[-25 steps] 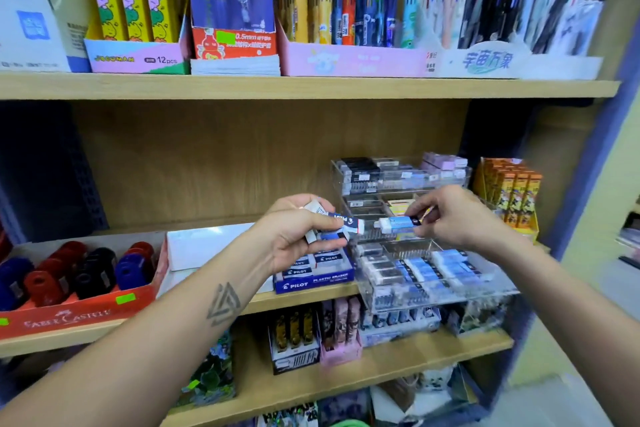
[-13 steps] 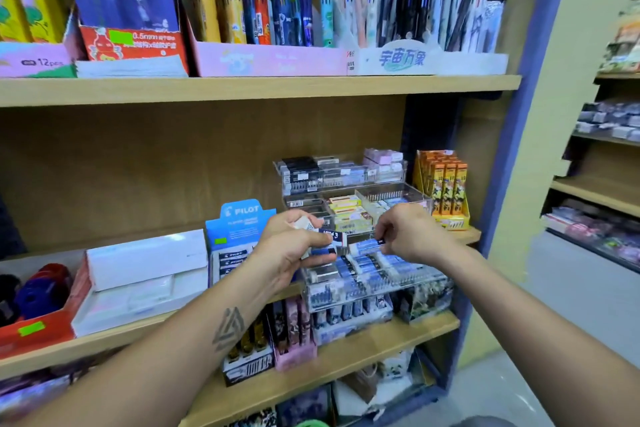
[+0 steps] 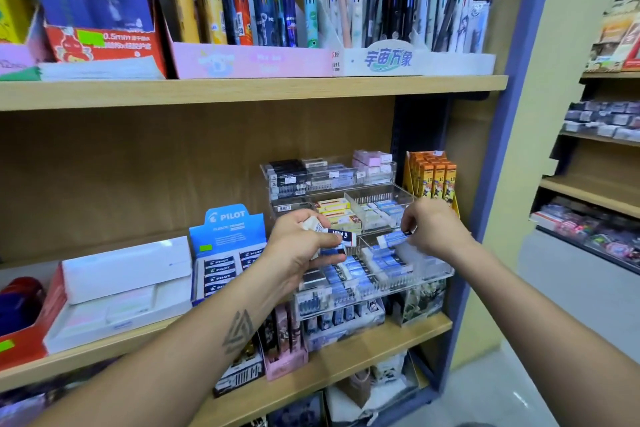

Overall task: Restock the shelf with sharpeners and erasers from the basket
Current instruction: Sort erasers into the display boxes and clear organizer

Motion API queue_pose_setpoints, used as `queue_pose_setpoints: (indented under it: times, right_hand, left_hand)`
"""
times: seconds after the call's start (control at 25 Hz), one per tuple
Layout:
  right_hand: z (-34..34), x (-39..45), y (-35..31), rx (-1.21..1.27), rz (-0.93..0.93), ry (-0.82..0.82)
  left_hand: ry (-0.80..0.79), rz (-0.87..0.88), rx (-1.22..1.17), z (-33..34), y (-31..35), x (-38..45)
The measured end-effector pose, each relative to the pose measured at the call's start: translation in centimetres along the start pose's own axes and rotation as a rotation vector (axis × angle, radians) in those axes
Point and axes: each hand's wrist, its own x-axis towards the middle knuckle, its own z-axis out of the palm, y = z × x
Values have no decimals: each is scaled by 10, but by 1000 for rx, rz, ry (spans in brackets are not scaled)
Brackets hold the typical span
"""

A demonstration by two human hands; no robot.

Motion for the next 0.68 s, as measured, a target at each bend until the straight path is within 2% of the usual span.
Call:
queue_pose_setpoints:
  times: [0.2,0.48,0.56,0.68]
  right_hand:
    - [8,-2,-3,-77,-98,-71]
    - [13,-9,-15,-185,-110,-136]
    - [4,-8,-25,-48,-136,-108]
    - [-6,-16,-57,384,-249,-186]
  left_hand:
    - [-13,-14,-19,9,-10,3]
    - [-35,-64,-79,3,-12,3]
    - [-43,-65,-88,0,-11,3]
    - [-44,-50,-100,-7,-7,3]
